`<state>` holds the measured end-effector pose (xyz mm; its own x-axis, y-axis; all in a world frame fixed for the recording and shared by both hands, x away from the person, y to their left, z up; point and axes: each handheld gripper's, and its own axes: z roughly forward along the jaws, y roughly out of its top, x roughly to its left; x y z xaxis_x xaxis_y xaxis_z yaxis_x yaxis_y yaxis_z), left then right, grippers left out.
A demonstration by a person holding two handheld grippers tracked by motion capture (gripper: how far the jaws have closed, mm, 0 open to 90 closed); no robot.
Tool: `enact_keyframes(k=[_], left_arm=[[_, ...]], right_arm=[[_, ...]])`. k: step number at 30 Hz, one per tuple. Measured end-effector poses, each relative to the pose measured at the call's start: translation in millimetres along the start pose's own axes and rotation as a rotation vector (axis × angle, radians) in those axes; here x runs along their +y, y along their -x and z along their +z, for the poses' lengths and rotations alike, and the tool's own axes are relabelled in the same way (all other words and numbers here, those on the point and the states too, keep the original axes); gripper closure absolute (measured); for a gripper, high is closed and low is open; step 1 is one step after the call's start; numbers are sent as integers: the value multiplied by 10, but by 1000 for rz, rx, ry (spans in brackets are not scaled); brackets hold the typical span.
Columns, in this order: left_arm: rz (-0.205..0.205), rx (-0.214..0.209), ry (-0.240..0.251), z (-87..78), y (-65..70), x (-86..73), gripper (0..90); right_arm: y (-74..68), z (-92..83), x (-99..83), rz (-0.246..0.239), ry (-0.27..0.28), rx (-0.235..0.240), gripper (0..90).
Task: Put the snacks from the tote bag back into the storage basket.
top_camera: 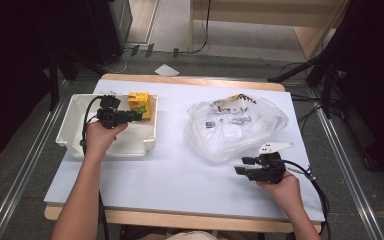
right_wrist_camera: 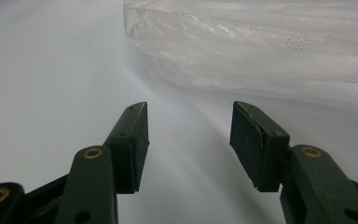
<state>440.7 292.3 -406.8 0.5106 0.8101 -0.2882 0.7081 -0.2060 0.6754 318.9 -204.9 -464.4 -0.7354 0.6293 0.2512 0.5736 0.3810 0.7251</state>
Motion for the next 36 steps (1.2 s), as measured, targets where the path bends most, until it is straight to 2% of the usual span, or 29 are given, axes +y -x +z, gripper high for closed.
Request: enact_keyframes(k=[2,4,8,12,16,20,30,36], left_arm=[[7,-4,-12,12,40,12,571],[10,-5,-18,14,52,15,567],[27,-9,-20,5,127,34,517],[26,-24,-16,-11,180,52,484],[20,-24,-28,-26,249,73,474],[28,-29,-19,-52,311,88,470],[79,-57,-11,-99,578,136,447],[99,-80,-14,-88,680,154,443]], right_arm=[[3,-3,3,3,4,2,481],[1,-5,3,6,1,4,481],[-1,-10,6,3,8,0,482],[1,-11,7,3,10,2,481],[5,-11,11,11,15,16,481],[14,-16,17,10,22,17,481],[30,-6,36,12,31,25,481],[33,-4,37,9,30,24,481]])
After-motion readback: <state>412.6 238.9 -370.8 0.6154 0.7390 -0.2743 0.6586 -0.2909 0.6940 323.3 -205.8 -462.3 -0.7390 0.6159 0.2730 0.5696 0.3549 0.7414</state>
